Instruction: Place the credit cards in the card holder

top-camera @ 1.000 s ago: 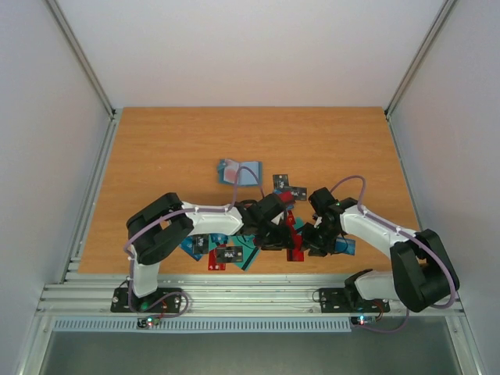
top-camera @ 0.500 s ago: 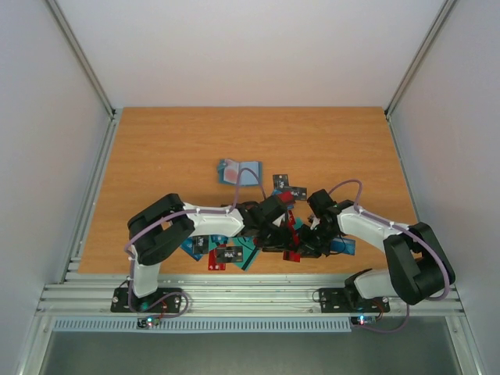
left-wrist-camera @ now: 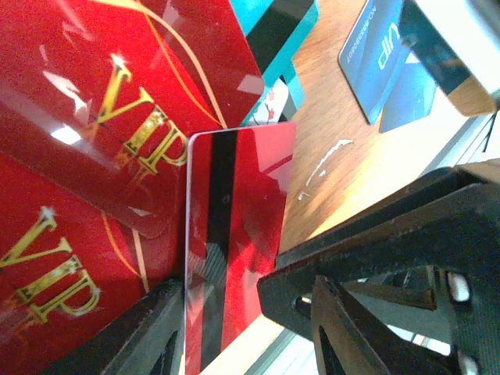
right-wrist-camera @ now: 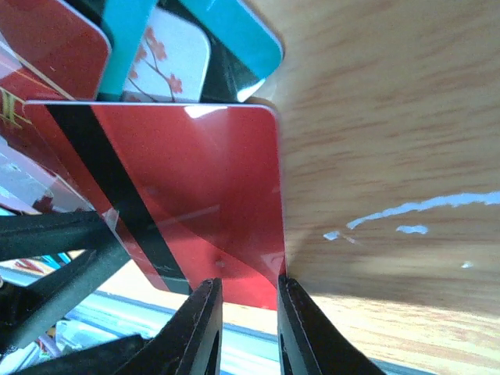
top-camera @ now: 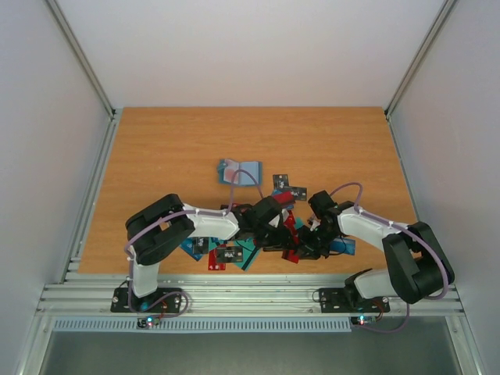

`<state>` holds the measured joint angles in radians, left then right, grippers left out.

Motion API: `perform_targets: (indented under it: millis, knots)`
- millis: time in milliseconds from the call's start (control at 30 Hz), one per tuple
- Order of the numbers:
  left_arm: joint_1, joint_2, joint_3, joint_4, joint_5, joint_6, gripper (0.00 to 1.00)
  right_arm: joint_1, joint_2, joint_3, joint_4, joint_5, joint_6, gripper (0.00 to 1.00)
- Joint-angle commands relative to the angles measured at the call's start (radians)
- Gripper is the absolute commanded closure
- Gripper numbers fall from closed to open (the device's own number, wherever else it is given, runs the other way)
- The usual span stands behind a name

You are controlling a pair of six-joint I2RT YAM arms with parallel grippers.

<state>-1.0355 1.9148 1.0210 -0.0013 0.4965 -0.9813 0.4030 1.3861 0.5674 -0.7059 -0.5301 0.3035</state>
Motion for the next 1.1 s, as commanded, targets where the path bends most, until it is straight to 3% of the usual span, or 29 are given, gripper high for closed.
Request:
perform_targets:
  millis: [0,233,367,1067]
  knots:
    - [-0.017,-0.021,-0.04,0.185,0.01,-0.01,0.57,0.019,0.056,-0.06,0.117,0.012,0.006,0.79]
    - [-0.017,-0.018,-0.029,0.16,-0.005,0.012,0.77,0.019,0.056,-0.049,0.114,-0.002,0.006,0.78]
    - [-0.017,-0.014,-0.026,0.153,-0.001,0.019,0.84,0.019,0.064,-0.042,0.114,-0.002,0.001,0.78]
    - [-0.017,0.04,0.009,0.086,0.144,0.213,0.81,0.019,0.077,-0.015,0.098,0.003,-0.026,0.78]
